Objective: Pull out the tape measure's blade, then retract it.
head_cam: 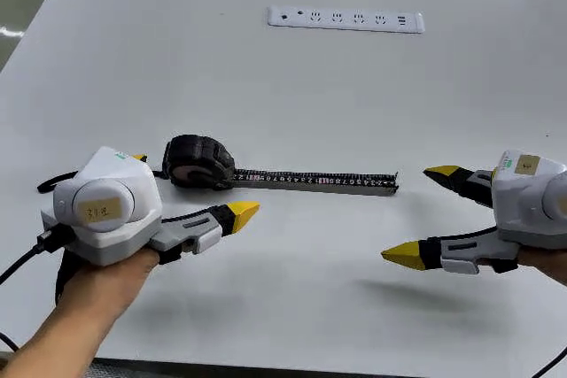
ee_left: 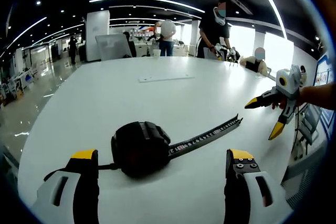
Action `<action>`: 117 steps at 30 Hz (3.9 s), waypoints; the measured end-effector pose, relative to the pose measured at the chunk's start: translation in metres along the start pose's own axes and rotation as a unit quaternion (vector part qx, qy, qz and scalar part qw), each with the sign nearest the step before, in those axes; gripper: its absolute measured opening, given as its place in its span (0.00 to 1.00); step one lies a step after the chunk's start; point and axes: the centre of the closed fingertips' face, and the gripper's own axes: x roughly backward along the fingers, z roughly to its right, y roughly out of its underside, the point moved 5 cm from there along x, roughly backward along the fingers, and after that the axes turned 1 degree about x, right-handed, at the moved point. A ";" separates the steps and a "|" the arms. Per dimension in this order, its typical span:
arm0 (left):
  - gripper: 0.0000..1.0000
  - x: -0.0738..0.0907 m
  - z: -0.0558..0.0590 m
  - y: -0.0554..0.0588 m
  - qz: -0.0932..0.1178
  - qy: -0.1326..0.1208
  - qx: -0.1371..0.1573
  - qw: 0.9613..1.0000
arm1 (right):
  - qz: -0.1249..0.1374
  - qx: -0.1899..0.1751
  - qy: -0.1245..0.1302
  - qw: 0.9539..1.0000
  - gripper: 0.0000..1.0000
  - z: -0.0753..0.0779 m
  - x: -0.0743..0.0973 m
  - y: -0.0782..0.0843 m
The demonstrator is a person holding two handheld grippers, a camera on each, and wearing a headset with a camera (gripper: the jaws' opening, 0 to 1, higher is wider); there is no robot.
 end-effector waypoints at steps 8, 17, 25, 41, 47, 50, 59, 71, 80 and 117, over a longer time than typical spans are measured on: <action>0.96 -0.004 -0.003 -0.002 0.000 -0.014 0.010 1.000 | -0.009 0.030 -0.017 0.999 0.77 0.008 -0.005 -0.001; 0.88 -0.008 -0.006 -0.004 0.001 -0.030 0.019 0.999 | -0.019 0.059 -0.031 0.998 0.66 0.018 -0.008 -0.001; 0.80 -0.012 -0.010 -0.004 0.003 -0.045 0.031 0.999 | -0.024 0.085 -0.041 0.995 0.58 0.025 -0.011 -0.003; 0.66 -0.021 -0.017 -0.003 -0.016 -0.081 0.056 0.995 | -0.040 0.134 -0.066 0.988 0.38 0.039 -0.022 -0.005; 0.64 -0.024 -0.018 -0.004 -0.025 -0.090 0.064 0.994 | -0.046 0.149 -0.078 0.985 0.30 0.043 -0.026 -0.006; 0.62 -0.026 -0.019 -0.003 -0.030 -0.094 0.069 0.993 | -0.050 0.154 -0.084 0.983 0.27 0.044 -0.028 -0.007; 0.57 -0.031 -0.023 -0.003 -0.035 -0.098 0.098 0.990 | -0.065 0.174 -0.101 0.978 0.21 0.046 -0.034 -0.005; 0.56 -0.039 -0.029 -0.002 -0.046 -0.107 0.118 0.986 | -0.074 0.193 -0.107 0.973 0.13 0.049 -0.038 -0.002; 0.58 -0.044 -0.029 -0.001 -0.054 -0.114 0.121 0.985 | -0.079 0.201 -0.108 0.970 0.13 0.049 -0.039 0.001; 0.57 -0.050 -0.028 0.002 -0.085 -0.133 0.097 0.983 | -0.074 0.187 -0.108 0.974 0.11 0.050 -0.037 0.004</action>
